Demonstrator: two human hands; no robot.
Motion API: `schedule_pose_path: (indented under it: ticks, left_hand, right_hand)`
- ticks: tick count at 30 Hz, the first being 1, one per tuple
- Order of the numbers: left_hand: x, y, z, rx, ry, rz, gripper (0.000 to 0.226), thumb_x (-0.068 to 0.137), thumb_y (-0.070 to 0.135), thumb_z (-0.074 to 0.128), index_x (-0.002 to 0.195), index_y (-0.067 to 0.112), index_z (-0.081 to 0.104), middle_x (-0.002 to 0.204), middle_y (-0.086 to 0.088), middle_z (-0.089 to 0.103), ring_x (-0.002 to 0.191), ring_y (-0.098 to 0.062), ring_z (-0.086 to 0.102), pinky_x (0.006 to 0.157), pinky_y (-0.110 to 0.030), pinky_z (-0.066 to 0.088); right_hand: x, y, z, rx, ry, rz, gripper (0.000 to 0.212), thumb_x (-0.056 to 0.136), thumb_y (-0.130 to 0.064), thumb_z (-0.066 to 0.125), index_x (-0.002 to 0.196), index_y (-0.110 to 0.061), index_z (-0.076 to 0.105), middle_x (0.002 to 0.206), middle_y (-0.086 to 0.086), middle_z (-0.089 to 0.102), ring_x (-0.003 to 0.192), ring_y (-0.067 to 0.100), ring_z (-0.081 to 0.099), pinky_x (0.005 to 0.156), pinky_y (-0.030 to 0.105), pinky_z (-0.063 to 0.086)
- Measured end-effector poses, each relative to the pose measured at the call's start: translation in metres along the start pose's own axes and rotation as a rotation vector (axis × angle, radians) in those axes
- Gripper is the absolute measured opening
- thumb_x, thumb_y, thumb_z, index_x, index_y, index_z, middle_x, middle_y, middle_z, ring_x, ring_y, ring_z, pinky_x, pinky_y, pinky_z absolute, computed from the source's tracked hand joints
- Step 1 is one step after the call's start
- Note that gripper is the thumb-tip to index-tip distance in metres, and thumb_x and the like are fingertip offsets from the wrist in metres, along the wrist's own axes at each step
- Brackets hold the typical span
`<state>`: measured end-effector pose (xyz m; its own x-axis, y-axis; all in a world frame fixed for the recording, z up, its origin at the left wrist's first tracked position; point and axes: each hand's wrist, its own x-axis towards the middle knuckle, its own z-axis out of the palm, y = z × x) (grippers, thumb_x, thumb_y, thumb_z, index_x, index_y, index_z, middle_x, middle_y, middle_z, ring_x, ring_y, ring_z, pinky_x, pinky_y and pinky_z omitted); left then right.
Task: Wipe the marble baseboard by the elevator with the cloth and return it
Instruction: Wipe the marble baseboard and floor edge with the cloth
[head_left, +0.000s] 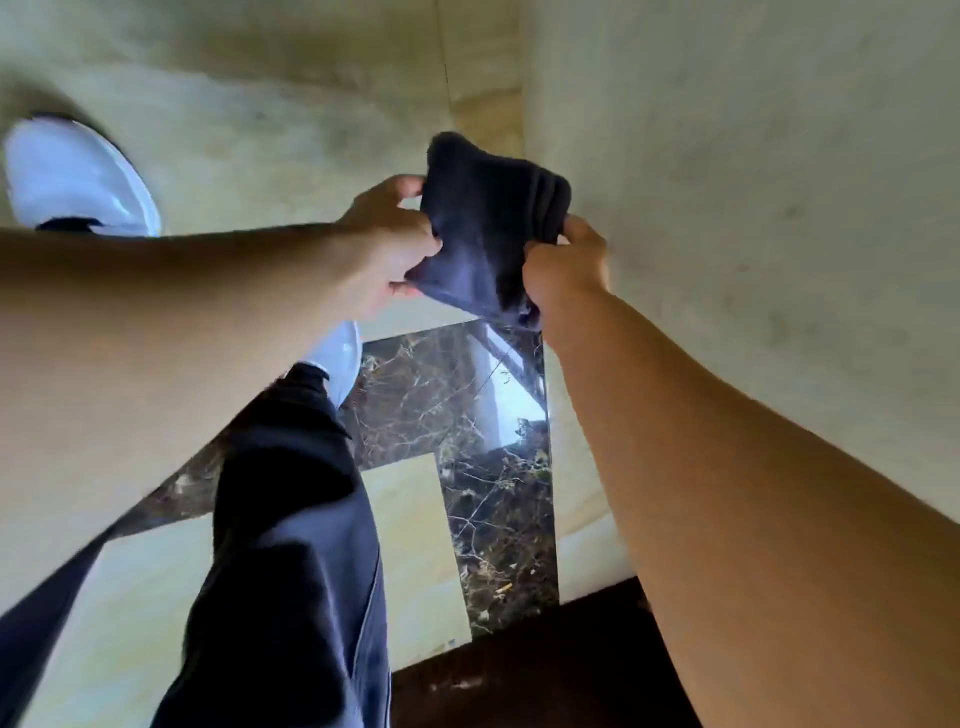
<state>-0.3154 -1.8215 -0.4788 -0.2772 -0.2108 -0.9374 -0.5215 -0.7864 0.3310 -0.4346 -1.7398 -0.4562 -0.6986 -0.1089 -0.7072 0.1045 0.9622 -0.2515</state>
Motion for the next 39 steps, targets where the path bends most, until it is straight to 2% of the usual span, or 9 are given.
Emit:
schedule_pose_path:
  ticks: [3,7,10,13,16,19,24,32,39]
  left_hand:
    - [0.105,-0.030,0.007,0.241,-0.105,-0.020,0.042,0.092,0.010,0.050,0.129,0.030,0.052,0.111,0.003,0.064,0.094,-0.018,0.061,0.068,-0.031,0.046]
    - [0.175,-0.059,-0.018,0.550,-0.084,0.237,0.024,0.085,0.022,0.057,0.103,0.009,0.066,0.086,-0.008,0.070,0.080,-0.034,0.071,0.070,-0.044,0.060]
    - [0.183,-0.042,-0.046,0.860,-0.124,0.434,0.021,0.075,0.026,0.049,0.071,0.013,0.065,0.064,-0.003,0.066,0.065,-0.029,0.067,0.059,-0.036,0.052]
    - [0.198,0.010,-0.070,1.001,0.216,0.795,0.017,0.083,0.027,0.052,0.090,0.021,0.067,0.082,0.001,0.069,0.075,-0.026,0.063,0.069,-0.039,0.052]
    - [0.244,0.089,-0.091,1.107,0.475,1.078,0.037,0.086,0.026,0.052,0.119,0.014,0.061,0.124,-0.009,0.060,0.113,-0.038,0.051,0.089,-0.046,0.042]
    - [0.286,0.152,-0.116,1.335,0.601,1.090,0.058,0.090,0.037,0.047,0.140,0.008,0.044,0.155,-0.018,0.034,0.140,-0.044,0.030,0.104,-0.050,0.027]
    - [0.323,0.252,-0.186,1.391,0.821,0.988,0.075,0.090,0.057,0.034,0.153,0.018,0.024,0.163,-0.023,0.014,0.149,-0.045,0.011,0.118,-0.058,0.013]
    - [0.330,0.296,-0.226,1.453,0.750,0.957,0.094,0.082,0.075,0.029,0.158,0.023,0.013,0.165,-0.023,0.003,0.150,-0.047,-0.002,0.119,-0.061,0.005]
    - [0.363,0.412,-0.267,1.411,0.877,0.870,0.092,0.080,0.080,0.022,0.156,0.030,0.016,0.166,-0.017,0.010,0.150,-0.047,0.003,0.118,-0.065,0.004]
  right_hand:
    - [0.067,0.025,0.056,-0.138,0.138,0.017,0.052,0.089,-0.016,0.051,0.140,-0.016,0.043,0.142,0.012,0.049,0.126,0.034,0.049,0.096,0.036,0.039]
    - [0.095,0.065,0.146,-0.349,0.250,-0.402,0.060,0.091,-0.037,0.049,0.149,-0.022,0.040,0.156,0.013,0.036,0.141,0.036,0.034,0.114,0.046,0.030]
    - [0.118,0.074,0.194,-0.471,0.294,-0.433,0.065,0.095,-0.049,0.035,0.156,-0.030,0.023,0.166,0.013,0.016,0.153,0.037,0.010,0.122,0.053,0.012]
    - [0.125,0.070,0.203,-0.563,0.392,-0.421,0.068,0.094,-0.052,0.032,0.157,-0.033,0.013,0.165,0.017,0.015,0.152,0.041,0.010,0.121,0.057,0.012]
    - [0.154,0.020,0.195,-0.622,0.348,-0.600,0.062,0.097,-0.055,0.022,0.156,-0.038,0.009,0.165,0.017,0.015,0.152,0.042,0.009,0.121,0.058,0.011]
    - [0.221,-0.099,0.188,-0.644,0.430,-0.811,0.060,0.098,-0.052,0.026,0.155,-0.038,0.017,0.166,0.014,0.017,0.152,0.039,0.013,0.119,0.053,0.013]
    - [0.301,-0.307,0.188,-0.620,0.363,-0.891,0.059,0.100,-0.052,0.019,0.156,-0.042,0.005,0.169,0.006,-0.002,0.154,0.033,-0.004,0.121,0.050,0.002]
    - [0.216,-0.183,0.197,-0.734,0.222,-0.786,0.058,0.100,-0.057,0.011,0.155,-0.044,-0.001,0.168,0.010,0.002,0.153,0.037,0.001,0.119,0.058,0.009]
    - [0.325,-0.420,0.191,-0.712,0.169,-0.734,0.059,0.099,-0.057,0.012,0.150,-0.049,-0.017,0.163,0.002,-0.030,0.149,0.032,-0.027,0.118,0.054,-0.012]
